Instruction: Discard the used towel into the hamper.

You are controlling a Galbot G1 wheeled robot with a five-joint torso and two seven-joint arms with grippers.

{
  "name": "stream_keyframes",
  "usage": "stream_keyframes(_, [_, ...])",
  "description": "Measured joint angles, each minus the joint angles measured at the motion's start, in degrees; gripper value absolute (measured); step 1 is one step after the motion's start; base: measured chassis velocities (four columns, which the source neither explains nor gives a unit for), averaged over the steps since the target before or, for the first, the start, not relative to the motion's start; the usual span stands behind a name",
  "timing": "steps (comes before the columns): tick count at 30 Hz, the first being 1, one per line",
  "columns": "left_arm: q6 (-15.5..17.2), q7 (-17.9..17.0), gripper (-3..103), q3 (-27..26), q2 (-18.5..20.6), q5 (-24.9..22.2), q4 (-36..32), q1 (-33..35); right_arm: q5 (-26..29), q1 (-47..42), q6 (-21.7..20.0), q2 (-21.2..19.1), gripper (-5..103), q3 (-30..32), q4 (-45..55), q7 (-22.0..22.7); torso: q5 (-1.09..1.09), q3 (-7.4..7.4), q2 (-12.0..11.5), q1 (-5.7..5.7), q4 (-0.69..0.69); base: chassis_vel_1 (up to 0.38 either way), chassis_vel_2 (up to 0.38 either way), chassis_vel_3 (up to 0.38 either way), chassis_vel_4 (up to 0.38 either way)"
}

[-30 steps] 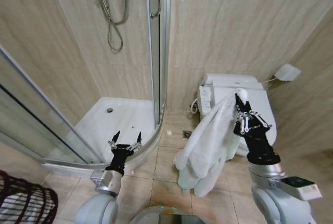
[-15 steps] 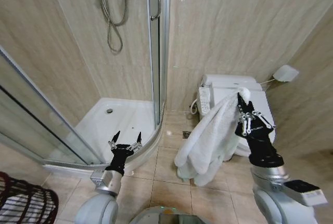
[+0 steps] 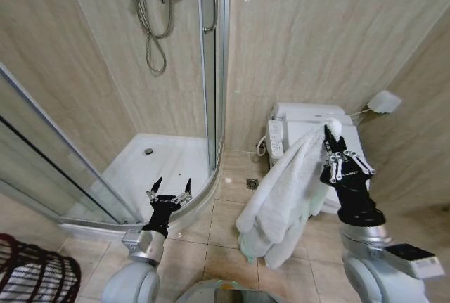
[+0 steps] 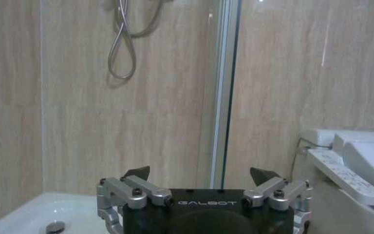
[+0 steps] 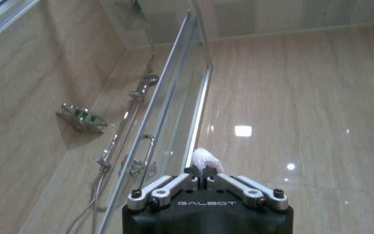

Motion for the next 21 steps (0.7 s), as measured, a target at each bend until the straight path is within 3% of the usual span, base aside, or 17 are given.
stream_keyframes(21, [0.0, 0.0, 100, 0.0, 0.0, 0.0, 0.0, 0.0, 0.64, -1.84, -0.59, -0.57, 2, 2.02, -0.01, -0.02, 0.0, 1.73, 2.67, 0.95, 0.0, 0.0, 0.0, 0.0, 0.0])
